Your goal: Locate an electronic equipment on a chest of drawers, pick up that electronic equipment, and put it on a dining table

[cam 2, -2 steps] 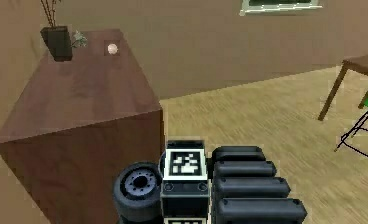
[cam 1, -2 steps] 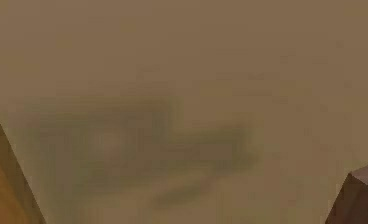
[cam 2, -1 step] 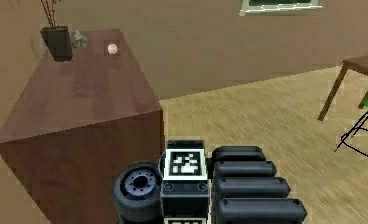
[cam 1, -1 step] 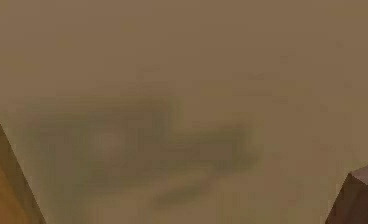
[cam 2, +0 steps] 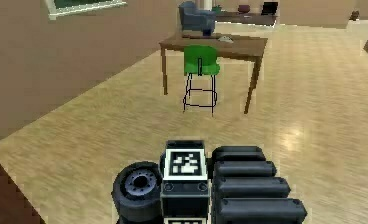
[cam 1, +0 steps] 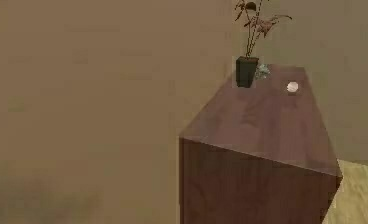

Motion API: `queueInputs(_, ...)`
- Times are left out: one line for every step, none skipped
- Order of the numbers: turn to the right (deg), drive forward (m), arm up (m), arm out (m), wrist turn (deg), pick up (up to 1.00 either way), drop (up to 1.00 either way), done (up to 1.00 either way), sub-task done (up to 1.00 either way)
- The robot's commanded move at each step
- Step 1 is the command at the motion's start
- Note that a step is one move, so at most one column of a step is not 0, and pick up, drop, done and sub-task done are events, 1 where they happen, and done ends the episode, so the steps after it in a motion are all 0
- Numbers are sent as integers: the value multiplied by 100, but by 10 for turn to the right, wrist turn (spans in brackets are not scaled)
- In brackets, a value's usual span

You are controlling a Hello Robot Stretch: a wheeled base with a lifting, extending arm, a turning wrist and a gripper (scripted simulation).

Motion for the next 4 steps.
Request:
queueInputs(450,0,0,0,0,0,0,0,0)
queueInputs(450,0,0,0,0,0,0,0,0)
queueInputs(210,0,0,0,0,0,0,0,0)
queueInputs(0,20,0,0,0,0,0,0,0)
